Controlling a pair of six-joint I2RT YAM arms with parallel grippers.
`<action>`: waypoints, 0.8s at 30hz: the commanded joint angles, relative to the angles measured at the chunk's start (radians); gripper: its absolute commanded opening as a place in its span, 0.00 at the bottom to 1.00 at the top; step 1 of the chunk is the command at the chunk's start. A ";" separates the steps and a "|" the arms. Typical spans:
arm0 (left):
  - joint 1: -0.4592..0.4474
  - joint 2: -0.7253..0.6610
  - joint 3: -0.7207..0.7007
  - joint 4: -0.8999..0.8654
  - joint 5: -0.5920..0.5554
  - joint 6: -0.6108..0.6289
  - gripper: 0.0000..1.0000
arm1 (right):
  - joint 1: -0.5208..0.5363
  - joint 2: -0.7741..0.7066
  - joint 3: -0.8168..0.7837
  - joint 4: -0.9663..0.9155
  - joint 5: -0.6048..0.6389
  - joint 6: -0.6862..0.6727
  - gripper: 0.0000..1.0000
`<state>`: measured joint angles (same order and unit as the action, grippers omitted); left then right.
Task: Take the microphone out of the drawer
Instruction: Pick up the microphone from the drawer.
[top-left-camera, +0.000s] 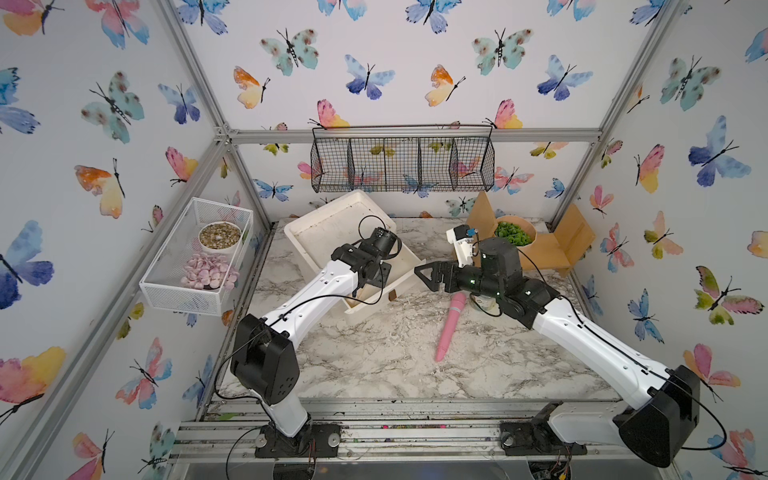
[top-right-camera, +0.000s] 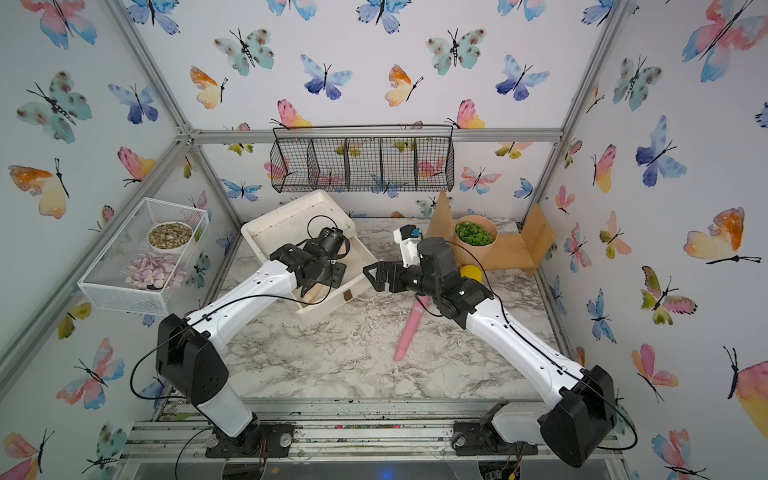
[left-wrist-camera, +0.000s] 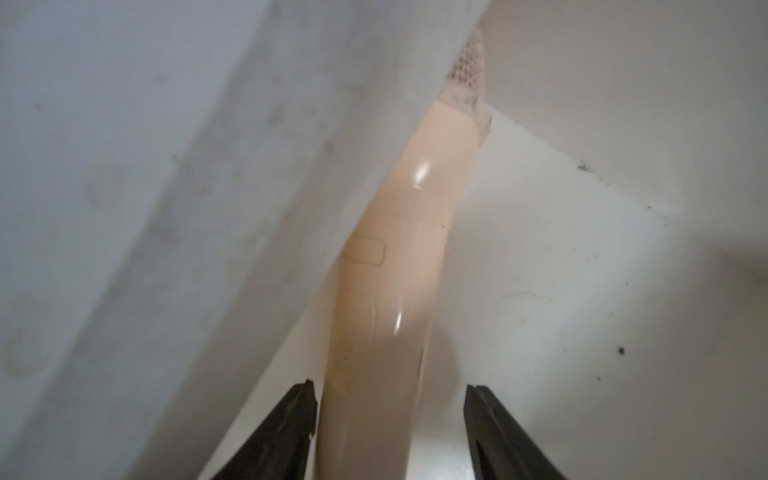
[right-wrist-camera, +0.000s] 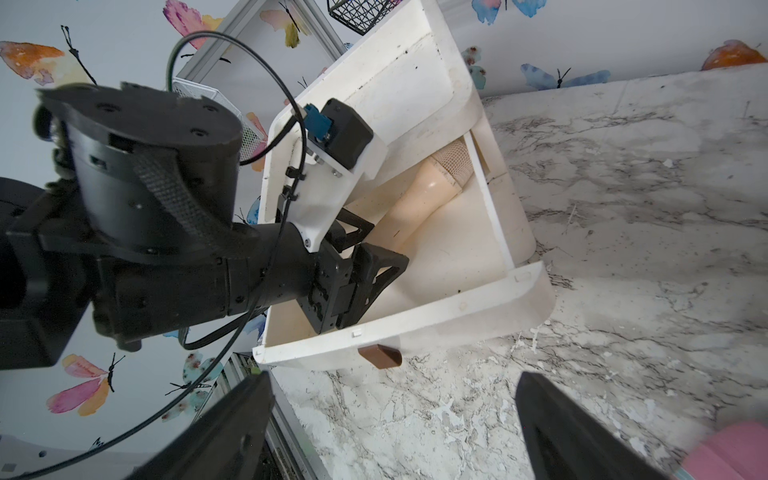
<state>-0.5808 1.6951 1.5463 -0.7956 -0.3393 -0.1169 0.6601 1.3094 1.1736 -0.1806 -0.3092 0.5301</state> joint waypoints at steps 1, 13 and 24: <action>0.039 0.043 -0.011 -0.003 -0.002 -0.004 0.57 | -0.004 -0.031 0.001 -0.014 0.032 -0.016 0.98; 0.039 0.017 -0.015 -0.003 0.034 -0.017 0.40 | -0.002 -0.053 -0.012 -0.016 0.042 -0.019 0.98; -0.013 -0.022 -0.051 -0.002 0.022 0.093 0.37 | -0.003 -0.058 -0.014 -0.016 0.055 -0.015 0.98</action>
<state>-0.5758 1.6997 1.5253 -0.7689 -0.2958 -0.0628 0.6601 1.2732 1.1706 -0.1967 -0.2832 0.5293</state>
